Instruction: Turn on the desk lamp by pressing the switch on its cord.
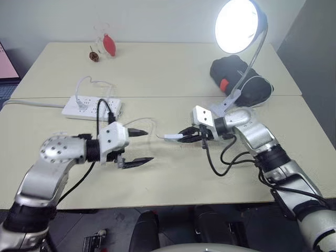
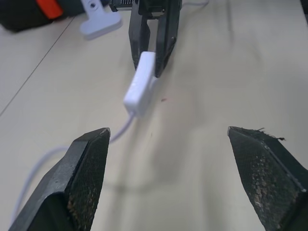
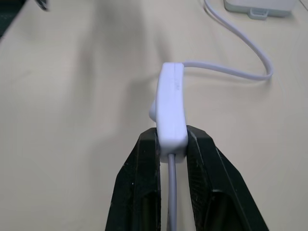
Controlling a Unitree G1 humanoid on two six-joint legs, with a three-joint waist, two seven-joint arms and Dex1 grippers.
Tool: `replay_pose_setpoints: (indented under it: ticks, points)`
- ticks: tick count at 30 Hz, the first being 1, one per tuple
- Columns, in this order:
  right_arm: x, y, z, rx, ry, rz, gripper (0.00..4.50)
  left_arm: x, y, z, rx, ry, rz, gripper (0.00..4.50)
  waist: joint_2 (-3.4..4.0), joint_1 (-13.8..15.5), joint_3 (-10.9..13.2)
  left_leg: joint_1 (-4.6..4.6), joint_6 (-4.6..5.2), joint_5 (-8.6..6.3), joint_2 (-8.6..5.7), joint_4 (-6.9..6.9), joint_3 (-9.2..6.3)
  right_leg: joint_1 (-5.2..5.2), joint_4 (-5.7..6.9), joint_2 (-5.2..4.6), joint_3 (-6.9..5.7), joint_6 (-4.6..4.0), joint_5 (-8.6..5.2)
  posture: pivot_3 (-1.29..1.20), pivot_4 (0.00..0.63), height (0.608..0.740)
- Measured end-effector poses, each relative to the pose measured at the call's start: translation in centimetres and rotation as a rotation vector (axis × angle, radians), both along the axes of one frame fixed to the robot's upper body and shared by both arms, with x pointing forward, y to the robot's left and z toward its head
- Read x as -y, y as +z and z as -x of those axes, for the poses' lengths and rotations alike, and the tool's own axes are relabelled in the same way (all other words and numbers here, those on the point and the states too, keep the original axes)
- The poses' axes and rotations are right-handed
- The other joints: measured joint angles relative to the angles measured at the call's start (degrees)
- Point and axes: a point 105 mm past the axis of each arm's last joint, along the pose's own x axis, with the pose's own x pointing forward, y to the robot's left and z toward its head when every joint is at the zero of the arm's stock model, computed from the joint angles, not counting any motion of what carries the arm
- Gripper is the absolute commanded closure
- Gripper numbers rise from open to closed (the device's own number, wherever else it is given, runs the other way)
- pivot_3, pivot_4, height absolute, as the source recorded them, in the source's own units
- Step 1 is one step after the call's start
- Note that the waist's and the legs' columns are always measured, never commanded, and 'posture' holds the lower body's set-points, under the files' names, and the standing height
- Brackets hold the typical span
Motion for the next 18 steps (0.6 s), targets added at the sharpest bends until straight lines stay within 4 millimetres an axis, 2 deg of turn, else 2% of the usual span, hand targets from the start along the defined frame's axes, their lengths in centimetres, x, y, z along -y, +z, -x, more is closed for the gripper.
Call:
replay_pose_setpoints:
  ticks: [5, 7, 8, 11, 18]
  points:
    - [-0.7, -1.2, -1.5, 0.038, -0.039, 0.038, 4.11, 0.0, -0.1, 0.8, 0.023, 0.058, 0.021, 0.44, 0.01, 0.7, 0.0, 0.01, 0.00, 0.00, -0.02, 0.02, -0.01, 0.03, 0.00, -0.02, 0.00, 0.00, 0.01, 0.00, 0.150, 0.740]
    - [-0.8, -1.5, -1.9, 0.044, -0.046, 0.042, 3.41, 0.0, -0.2, 0.9, 0.023, 0.071, 0.028, 0.44, 0.01, 0.8, 0.0, 0.03, 0.00, 0.00, -0.02, 0.03, 0.00, 0.03, 0.02, -0.01, 0.01, 0.00, 0.02, 0.00, 0.150, 0.740]
    - [-0.8, -1.6, -2.1, 0.055, -0.048, 0.051, 3.32, 0.0, -0.3, 0.9, 0.025, 0.078, 0.030, 0.44, 0.01, 0.8, 0.0, 0.05, 0.00, 0.00, -0.01, 0.02, -0.01, 0.03, 0.04, 0.00, 0.00, 0.01, 0.02, 0.00, 0.150, 0.740]
    - [-0.4, -2.2, -2.3, 0.037, -0.060, 0.069, 2.55, -0.2, -0.1, 0.3, 0.056, 0.131, 0.058, 0.44, 0.01, 0.9, 0.0, 0.06, 0.00, 0.00, -0.01, 0.02, -0.03, 0.04, 0.06, 0.00, -0.01, 0.01, 0.03, 0.00, 0.150, 0.740]
    - [1.1, -1.1, -1.9, 0.048, -0.057, 0.057, 0.89, -0.6, -0.1, -0.1, 0.011, 0.178, 0.090, 0.44, 0.02, 0.9, 0.0, 0.00, 0.00, 0.00, -0.02, 0.00, -0.03, 0.03, 0.02, -0.01, -0.02, -0.04, 0.03, 0.00, 0.150, 0.740]
